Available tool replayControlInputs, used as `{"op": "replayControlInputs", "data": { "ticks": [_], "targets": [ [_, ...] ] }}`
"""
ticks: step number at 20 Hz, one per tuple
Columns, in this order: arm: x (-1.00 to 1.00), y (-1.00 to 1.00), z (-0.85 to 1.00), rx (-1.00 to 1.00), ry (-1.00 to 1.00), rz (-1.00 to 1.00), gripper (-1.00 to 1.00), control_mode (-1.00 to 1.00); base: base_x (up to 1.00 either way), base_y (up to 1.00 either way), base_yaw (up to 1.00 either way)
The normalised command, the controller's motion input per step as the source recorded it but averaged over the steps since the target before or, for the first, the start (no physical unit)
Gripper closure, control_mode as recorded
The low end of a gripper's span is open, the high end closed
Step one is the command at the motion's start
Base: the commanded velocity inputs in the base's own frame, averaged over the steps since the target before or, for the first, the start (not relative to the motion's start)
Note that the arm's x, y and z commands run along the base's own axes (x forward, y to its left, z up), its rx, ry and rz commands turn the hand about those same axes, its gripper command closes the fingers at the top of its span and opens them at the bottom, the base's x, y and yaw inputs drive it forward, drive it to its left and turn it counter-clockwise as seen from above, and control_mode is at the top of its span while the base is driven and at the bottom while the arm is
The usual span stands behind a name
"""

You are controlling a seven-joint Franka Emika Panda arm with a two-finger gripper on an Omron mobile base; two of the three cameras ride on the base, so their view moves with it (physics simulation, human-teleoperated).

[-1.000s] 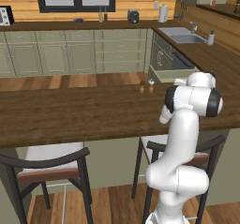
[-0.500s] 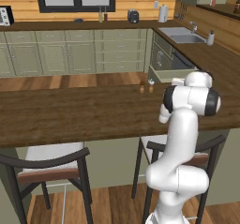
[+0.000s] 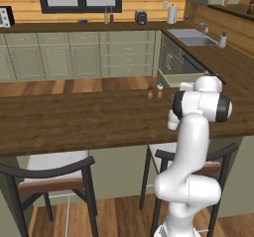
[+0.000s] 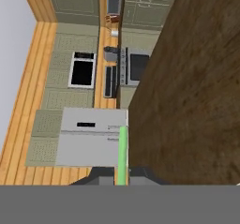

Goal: Take a straw from the drawer in front and place it inside the glass cup on the dining counter.

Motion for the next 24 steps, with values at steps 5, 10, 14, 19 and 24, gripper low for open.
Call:
{"op": "replayControlInputs", "data": {
  "ticks": [5,10,14,19,24],
  "targets": [
    [-0.01,0.3,-0.25,0.0,0.0,0.0,-1.0,-1.0,0.0,0.0,0.0],
    [-0.47,0.0,-0.17,-0.01,-0.02,0.0,-1.0,-1.0,0.0,0.0,0.0],
    [-0.81,0.0,-0.23,-0.02,-0.05,-0.02,-1.0,-1.0,0.0,0.0,0.0],
    [-0.44,0.03,-0.07,0.0,-0.04,-0.01,-1.0,-1.0,0.0,0.0,0.0],
    [-0.01,0.26,0.0,0.0,-0.06,-0.01,-1.0,-1.0,0.0,0.0,0.0]
  ]
}}
